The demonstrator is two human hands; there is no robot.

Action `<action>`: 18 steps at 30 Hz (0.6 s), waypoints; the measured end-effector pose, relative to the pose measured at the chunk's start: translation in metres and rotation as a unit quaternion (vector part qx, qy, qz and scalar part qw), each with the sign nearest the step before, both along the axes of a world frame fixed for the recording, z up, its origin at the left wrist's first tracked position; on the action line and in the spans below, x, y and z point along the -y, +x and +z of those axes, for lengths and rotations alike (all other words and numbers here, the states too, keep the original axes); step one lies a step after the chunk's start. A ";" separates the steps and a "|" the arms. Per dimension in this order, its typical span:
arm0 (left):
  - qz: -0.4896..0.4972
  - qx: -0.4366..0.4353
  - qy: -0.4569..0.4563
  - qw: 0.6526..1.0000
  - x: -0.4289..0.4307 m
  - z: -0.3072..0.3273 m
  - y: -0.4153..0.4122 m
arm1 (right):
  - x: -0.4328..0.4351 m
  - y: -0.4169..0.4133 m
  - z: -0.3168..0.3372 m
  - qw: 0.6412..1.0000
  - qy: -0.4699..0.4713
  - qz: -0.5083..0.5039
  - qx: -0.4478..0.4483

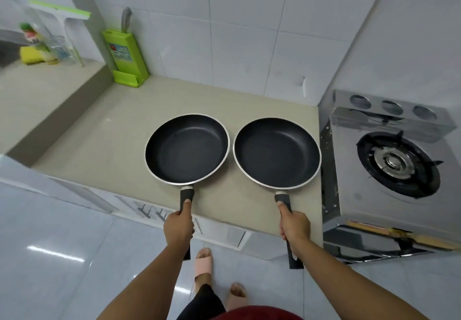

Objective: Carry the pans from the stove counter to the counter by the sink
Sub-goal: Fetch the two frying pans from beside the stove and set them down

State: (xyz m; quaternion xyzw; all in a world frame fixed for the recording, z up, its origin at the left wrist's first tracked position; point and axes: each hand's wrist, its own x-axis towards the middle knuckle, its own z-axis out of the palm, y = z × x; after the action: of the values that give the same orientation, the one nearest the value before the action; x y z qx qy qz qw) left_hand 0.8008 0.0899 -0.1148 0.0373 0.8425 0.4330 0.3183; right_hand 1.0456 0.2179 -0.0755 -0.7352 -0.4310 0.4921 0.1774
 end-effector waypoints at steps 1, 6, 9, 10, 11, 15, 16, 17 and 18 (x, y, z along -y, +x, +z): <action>0.018 0.000 0.004 1.000 0.008 0.002 0.001 | 0.002 -0.002 0.003 1.000 0.005 0.011 -0.002; 0.105 -0.009 0.014 0.994 0.053 0.011 -0.001 | 0.015 -0.027 0.015 0.997 0.029 0.065 -0.012; 0.132 -0.036 0.001 0.991 0.092 0.015 -0.010 | 0.026 -0.049 0.020 0.993 0.041 0.110 -0.009; 0.139 -0.044 -0.005 0.989 0.106 0.016 -0.014 | 0.031 -0.058 0.021 0.991 0.043 0.129 -0.009; 0.146 -0.051 -0.010 0.988 0.120 0.018 -0.018 | 0.036 -0.068 0.023 0.988 0.044 0.148 -0.011; 0.185 -0.068 -0.028 0.980 0.174 0.025 -0.036 | 0.062 -0.113 0.028 0.975 0.041 0.219 -0.026; 0.198 -0.068 -0.028 0.977 0.187 0.027 -0.040 | 0.071 -0.125 0.030 0.971 0.037 0.232 -0.033; 0.213 -0.067 -0.027 0.974 0.199 0.028 -0.044 | 0.080 -0.136 0.030 0.968 0.034 0.244 -0.038; 0.231 -0.065 -0.028 0.970 0.212 0.029 -0.048 | 0.089 -0.148 0.031 0.966 0.030 0.255 -0.041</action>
State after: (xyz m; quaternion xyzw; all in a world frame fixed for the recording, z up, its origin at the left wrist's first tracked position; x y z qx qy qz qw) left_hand 0.7528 -0.1218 -0.0853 -0.1388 0.8589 0.4679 0.1552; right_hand 0.8975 0.1291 -0.0449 -0.5742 -0.6113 0.5378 0.0859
